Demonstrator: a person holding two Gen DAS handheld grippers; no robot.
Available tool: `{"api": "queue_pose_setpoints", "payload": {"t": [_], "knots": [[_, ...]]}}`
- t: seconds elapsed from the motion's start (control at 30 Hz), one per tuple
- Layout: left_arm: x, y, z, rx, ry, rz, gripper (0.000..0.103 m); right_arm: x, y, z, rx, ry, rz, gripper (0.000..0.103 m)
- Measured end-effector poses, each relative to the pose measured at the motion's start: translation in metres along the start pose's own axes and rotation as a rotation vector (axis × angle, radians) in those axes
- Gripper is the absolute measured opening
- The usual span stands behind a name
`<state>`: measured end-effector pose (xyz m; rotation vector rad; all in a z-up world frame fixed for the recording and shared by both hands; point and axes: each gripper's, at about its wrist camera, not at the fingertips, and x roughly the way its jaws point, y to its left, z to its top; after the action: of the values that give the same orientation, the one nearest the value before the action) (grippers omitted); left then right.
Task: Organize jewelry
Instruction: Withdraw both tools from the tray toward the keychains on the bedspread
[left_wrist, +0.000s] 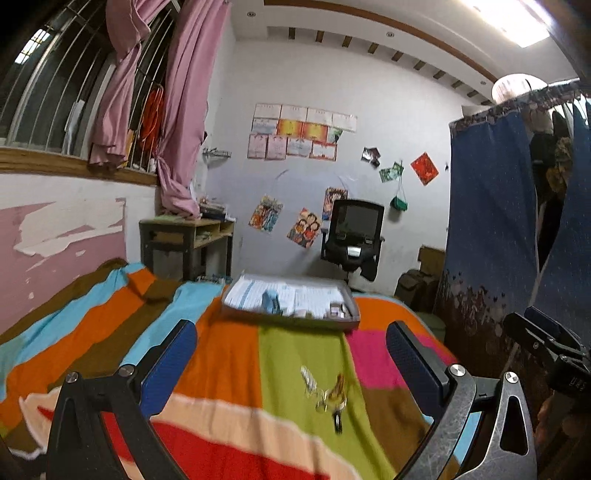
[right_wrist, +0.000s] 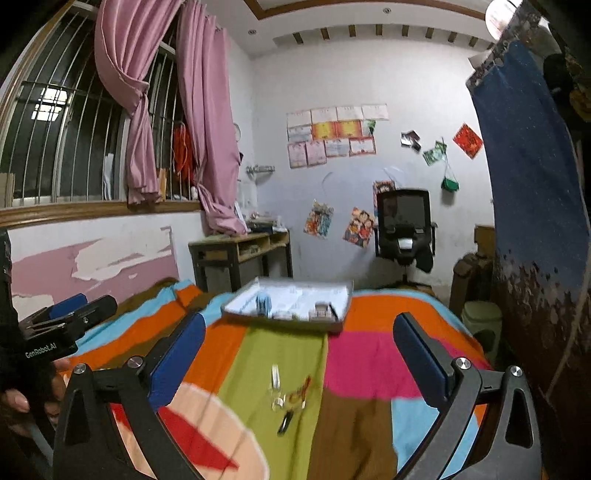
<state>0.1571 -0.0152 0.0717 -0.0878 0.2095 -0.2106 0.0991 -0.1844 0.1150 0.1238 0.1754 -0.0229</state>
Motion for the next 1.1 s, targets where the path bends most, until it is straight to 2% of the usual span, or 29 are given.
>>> {"api": "queue_pose_setpoints", "payload": {"t": [0.1,0.3,0.5,0.83,1.1], "knots": [[-0.017,0.003,-0.021,0.004,0.033,0.014,0.103,-0.010,0.001,-0.021,-0.011,0.032,-0.029,0.100],[-0.032,0.010,-0.059,-0.017,0.173,0.031,0.103,-0.025,-0.001,-0.063,0.001,0.109,-0.046,0.100],[-0.028,0.011,-0.069,-0.003,0.227,0.041,0.103,-0.021,-0.008,-0.083,0.017,0.164,-0.049,0.100],[-0.002,0.002,-0.043,0.037,0.192,0.028,0.103,0.001,-0.009,-0.055,0.016,0.115,-0.052,0.100],[0.047,0.001,-0.020,0.059,0.192,-0.002,0.103,0.038,-0.016,-0.011,-0.029,0.032,-0.056,0.100]]}}
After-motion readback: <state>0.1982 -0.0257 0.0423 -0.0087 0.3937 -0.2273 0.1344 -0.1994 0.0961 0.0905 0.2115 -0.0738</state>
